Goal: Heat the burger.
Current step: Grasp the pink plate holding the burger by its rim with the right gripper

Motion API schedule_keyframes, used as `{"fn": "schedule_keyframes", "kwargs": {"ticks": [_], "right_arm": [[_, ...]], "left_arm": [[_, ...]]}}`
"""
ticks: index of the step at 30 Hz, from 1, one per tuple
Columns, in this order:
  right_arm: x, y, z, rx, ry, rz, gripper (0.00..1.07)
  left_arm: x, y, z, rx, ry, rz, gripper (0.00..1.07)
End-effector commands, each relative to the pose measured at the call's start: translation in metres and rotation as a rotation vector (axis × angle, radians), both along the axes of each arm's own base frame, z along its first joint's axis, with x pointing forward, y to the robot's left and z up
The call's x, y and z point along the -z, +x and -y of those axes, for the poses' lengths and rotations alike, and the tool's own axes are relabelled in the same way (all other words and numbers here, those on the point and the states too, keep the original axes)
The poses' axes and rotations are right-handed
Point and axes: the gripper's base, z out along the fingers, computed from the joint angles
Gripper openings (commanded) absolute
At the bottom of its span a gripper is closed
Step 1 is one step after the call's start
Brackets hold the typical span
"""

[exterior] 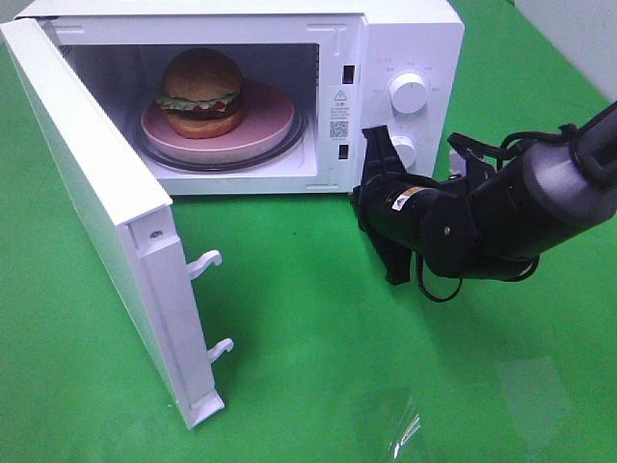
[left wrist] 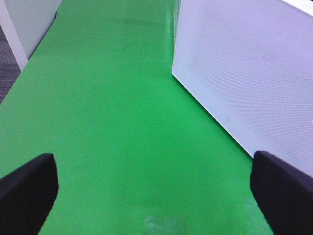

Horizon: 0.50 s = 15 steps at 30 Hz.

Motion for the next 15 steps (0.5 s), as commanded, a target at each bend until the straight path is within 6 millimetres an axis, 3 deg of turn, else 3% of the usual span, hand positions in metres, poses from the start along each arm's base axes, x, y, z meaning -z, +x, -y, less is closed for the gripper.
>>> {"fn": "schedule_keyframes", "kwargs": {"ticks": [1, 15], "right_arm": [[-0.009, -0.006, -0.006, -0.127, -0.069, -0.03, 0.01], [-0.044, -0.025, -0.004, -0.484, -0.501, -0.01, 0.05]], "left_arm": [[0.001, -0.002, 0.0, -0.001, 0.004, 0.011, 1.0], [0.001, -0.002, 0.0, -0.001, 0.004, 0.011, 1.0]]}}
